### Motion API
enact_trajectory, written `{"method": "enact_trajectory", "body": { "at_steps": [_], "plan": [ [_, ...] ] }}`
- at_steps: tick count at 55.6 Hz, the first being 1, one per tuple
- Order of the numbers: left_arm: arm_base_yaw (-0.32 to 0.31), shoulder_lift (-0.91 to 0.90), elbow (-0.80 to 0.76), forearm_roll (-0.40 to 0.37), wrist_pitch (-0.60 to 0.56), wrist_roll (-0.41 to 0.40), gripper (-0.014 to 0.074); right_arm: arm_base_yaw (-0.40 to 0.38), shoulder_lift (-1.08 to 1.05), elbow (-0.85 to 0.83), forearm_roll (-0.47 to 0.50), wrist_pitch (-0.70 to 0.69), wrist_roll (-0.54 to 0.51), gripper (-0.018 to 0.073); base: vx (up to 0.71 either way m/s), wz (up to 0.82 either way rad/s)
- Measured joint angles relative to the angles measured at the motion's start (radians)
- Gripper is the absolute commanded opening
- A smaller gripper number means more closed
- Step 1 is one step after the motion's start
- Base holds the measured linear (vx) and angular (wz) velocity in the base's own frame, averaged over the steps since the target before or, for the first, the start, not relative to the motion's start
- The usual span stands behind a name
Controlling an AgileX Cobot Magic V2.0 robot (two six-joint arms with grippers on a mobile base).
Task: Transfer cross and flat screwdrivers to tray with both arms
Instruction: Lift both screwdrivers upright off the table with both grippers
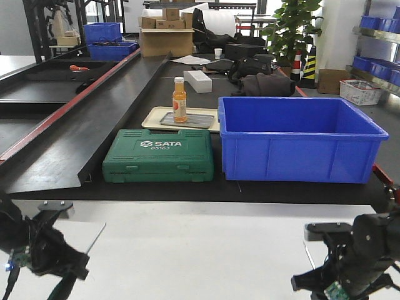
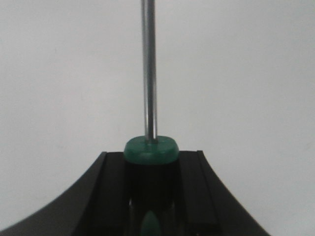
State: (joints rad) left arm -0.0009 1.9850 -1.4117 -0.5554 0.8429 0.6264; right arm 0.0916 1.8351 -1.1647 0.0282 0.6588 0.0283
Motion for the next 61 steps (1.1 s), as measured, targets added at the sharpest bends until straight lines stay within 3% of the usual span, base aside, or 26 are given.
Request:
{"method": "enact_trajectory", "body": {
  "at_steps": [11, 20, 27, 41, 61],
  "plan": [
    [-0.056, -0.178, 0.0, -0.064, -0.087, 0.003, 0.0, 0.043, -0.216, 0.0, 0.011, -0.038, -0.028, -0.0008, 0.0, 0.0],
    [-0.118, -0.324, 0.0, -0.09, -0.177, -0.001, 0.0, 0.141, -0.378, 0.0, 0.019, -0.122, -0.028, -0.0008, 0.0, 0.0],
    [-0.154, -0.428, 0.008, -0.1, -0.241, -0.05, 0.0001, 0.199, -0.455, 0.0, 0.027, -0.201, 0.007, -0.0008, 0.0, 0.0],
    [-0.156, -0.605, 0.071, -0.097, -0.311, -0.088, 0.0001, 0.209, -0.491, -0.067, 0.027, -0.215, 0.042, -0.0008, 0.0, 0.0],
    [-0.156, -0.638, 0.11, -0.097, -0.29, -0.138, 0.0001, 0.209, -0.491, -0.172, 0.033, -0.178, 0.003, -0.0008, 0.0, 0.0]
  ]
}}
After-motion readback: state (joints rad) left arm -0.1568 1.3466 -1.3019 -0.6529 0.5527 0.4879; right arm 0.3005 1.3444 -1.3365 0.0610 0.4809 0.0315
